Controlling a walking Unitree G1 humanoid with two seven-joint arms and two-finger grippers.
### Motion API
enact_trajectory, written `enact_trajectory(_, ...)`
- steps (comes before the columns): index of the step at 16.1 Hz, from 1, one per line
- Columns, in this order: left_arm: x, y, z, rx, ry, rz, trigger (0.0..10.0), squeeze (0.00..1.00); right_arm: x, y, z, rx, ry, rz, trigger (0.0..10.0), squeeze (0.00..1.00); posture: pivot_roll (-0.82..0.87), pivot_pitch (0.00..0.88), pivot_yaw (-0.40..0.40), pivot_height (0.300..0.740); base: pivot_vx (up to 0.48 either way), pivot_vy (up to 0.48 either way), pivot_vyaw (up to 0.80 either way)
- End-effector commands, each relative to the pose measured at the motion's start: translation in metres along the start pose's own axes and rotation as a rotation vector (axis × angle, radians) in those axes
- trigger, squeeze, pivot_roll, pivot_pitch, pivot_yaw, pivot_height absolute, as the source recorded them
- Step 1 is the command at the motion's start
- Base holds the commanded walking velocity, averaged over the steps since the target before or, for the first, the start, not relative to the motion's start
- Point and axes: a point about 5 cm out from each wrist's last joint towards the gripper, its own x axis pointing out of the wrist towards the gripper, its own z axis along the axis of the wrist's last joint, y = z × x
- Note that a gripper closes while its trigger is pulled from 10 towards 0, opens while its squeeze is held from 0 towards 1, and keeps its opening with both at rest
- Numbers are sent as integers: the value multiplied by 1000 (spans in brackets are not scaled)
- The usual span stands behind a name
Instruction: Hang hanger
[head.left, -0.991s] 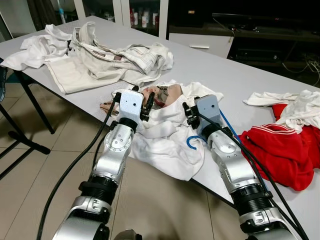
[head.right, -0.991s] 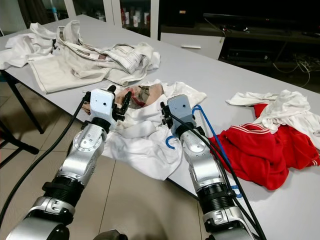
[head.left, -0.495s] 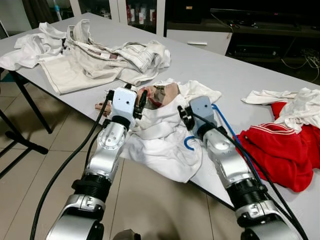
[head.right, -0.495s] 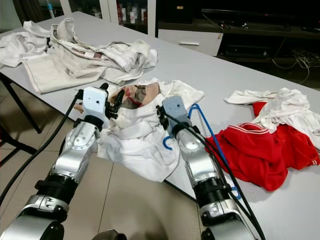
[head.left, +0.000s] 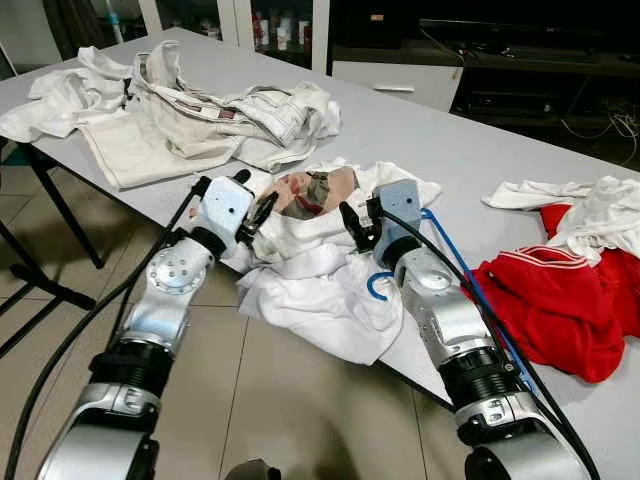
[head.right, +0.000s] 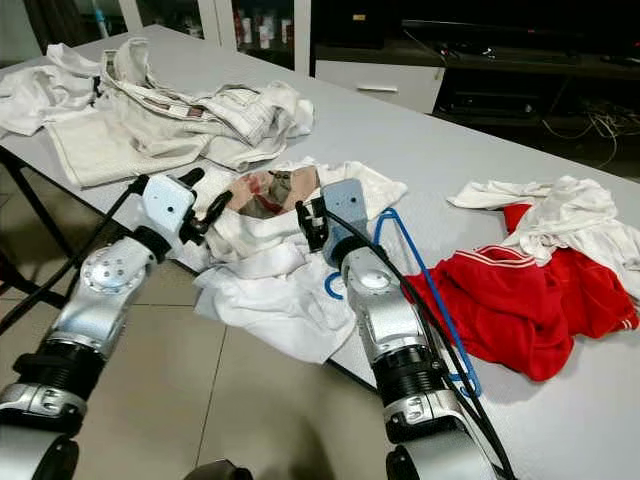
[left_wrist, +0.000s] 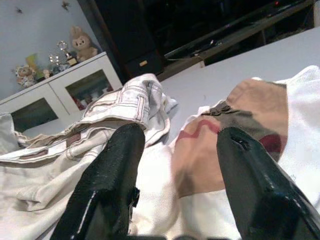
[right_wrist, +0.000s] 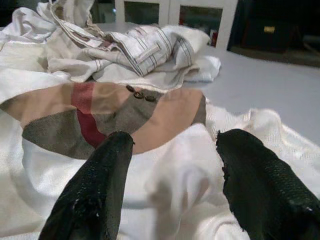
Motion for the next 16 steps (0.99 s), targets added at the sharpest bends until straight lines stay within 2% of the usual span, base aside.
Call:
enact_trajectory(1, 2, 2, 1, 14, 7, -18, 10000, 0, 4, 1, 1, 16, 19, 17, 10000, 0, 72, 3, -25, 723, 0, 0, 0)
enact_trajectory(3, 2, -1, 3, 30, 0, -55, 10000, 0, 9, 6, -6, -13, 64, -4, 10000, 0, 73, 5, -25, 723, 0, 0, 0)
enact_trajectory(5, 3, -7, 5, 21, -10, -76, 10000, 0, 12, -3, -11, -6, 116, -99, 10000, 0, 73, 5, -25, 723, 0, 0, 0)
enact_trajectory(7, 4, -11, 6, 16, -14, -84, 10000, 0, 13, -4, -13, 1, 139, -108, 10000, 0, 74, 5, -26, 723, 0, 0, 0)
enact_trajectory(8, 5, -15, 7, 18, -17, -96, 10000, 0, 13, -4, -16, 17, 157, -98, 9569, 0, 73, 3, -26, 723, 0, 0, 0)
enact_trajectory(9, 5, -17, 7, 20, -18, -103, 10000, 0, 14, -3, -18, 48, 166, -87, 8824, 0, 73, 3, -26, 723, 0, 0, 0)
enact_trajectory(11, 8, -20, 9, 17, -27, -116, 10000, 0, 15, 4, -25, 80, 200, -42, 588, 0, 71, 1, -26, 723, 0, 0, 0)
enact_trajectory(12, 8, -20, 10, 16, -27, -116, 10000, 0, 15, 5, -25, 90, 198, -40, 0, 0, 71, 1, -26, 723, 0, 0, 0)
enact_trajectory(14, 9, -20, 11, 17, -30, -115, 10000, 0, 16, 9, -20, 108, 157, -25, 0, 0, 69, 0, -24, 723, 0, 0, 0)
enact_trajectory(16, 10, -20, 11, 18, -31, -114, 10000, 0, 15, 6, -19, 122, 143, -36, 0, 0, 68, 0, -23, 723, 0, 0, 0)
